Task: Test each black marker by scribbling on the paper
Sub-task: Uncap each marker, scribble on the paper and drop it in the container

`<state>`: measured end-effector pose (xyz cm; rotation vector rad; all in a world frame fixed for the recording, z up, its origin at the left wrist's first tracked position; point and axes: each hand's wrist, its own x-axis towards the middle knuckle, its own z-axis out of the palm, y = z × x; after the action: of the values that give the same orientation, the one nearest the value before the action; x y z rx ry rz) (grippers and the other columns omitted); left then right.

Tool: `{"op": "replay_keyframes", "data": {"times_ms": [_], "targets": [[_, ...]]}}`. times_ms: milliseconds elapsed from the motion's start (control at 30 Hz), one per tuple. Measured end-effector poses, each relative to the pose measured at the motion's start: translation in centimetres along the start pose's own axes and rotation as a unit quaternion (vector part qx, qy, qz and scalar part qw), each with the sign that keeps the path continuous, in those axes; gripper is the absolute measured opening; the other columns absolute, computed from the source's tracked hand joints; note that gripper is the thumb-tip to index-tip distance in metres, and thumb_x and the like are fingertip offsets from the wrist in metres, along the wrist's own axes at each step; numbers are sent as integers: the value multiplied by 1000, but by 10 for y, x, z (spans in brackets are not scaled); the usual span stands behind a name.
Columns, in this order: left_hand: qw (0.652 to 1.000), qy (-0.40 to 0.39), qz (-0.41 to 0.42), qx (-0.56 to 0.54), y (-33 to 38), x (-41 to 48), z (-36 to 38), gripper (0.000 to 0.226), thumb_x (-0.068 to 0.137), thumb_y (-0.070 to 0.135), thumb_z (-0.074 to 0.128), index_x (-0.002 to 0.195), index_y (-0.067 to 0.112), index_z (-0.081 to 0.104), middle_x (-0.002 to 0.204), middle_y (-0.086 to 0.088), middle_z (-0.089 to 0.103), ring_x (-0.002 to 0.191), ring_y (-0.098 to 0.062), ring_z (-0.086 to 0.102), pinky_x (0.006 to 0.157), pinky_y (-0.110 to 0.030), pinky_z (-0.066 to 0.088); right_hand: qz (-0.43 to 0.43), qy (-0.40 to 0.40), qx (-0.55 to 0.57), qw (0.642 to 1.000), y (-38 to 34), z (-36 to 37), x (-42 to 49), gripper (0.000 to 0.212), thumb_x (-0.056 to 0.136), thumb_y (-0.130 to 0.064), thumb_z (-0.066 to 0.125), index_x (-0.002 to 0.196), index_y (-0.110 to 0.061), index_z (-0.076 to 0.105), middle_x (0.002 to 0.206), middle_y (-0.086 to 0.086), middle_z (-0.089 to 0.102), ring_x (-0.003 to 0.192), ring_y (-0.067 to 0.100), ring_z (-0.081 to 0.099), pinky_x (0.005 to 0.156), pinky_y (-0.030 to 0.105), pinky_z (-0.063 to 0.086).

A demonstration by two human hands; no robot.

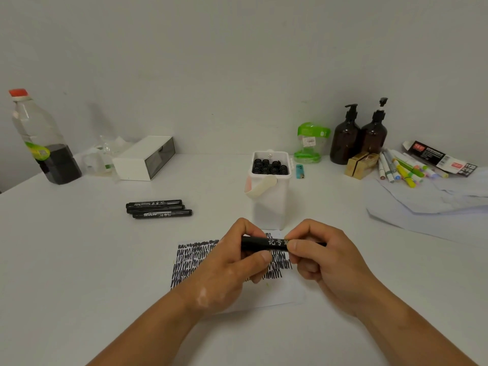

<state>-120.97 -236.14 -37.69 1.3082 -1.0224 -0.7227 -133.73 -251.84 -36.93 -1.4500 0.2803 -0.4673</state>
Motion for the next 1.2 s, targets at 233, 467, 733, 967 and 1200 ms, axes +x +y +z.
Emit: {"op": "replay_keyframes", "data": {"times_ms": [233, 467, 733, 967, 1200], "targets": [[990, 42, 47, -123, -7, 3, 5, 40, 80, 18, 74, 113, 4, 56, 81, -17, 64, 77, -25, 60, 72, -33, 50, 34, 15, 94, 995, 1, 2, 1, 6, 74, -12, 65, 74, -16, 61, 71, 21, 62, 49, 18, 39, 51, 32, 20], [991, 115, 49, -38, -7, 4, 3, 29, 77, 39, 74, 102, 26, 75, 86, 0, 75, 80, -13, 67, 75, -25, 52, 32, -34, 20, 999, 3, 9, -3, 8, 77, -22, 74, 78, -15, 71, 80, 16, 70, 69, 21, 61, 60, 28, 49], [983, 105, 38, 144, -2, -1, -4, 12, 92, 39, 66, 98, 29, 69, 72, 8, 65, 60, -9, 53, 57, -19, 46, -50, 17, -87, 995, -2, 4, -6, 7, 82, -13, 77, 84, -19, 73, 62, -3, 61, 54, 12, 52, 51, 22, 42], [910, 86, 96, 394, -6, -2, -5, 24, 84, 49, 72, 104, 36, 71, 82, 19, 64, 83, -4, 56, 73, -15, 40, -62, -7, -139, 988, 1, 6, -8, 12, 80, -33, 73, 91, -31, 73, 64, 4, 65, 53, 11, 54, 53, 18, 44], [941, 129, 44, 310, -4, 0, -14, 10, 87, 43, 73, 87, 33, 71, 70, 21, 62, 60, 1, 53, 59, -11, 38, -130, 105, -159, 973, -13, -23, -5, 29, 91, 6, 65, 88, -22, 74, 65, 10, 68, 51, 14, 54, 48, 23, 45]]}}
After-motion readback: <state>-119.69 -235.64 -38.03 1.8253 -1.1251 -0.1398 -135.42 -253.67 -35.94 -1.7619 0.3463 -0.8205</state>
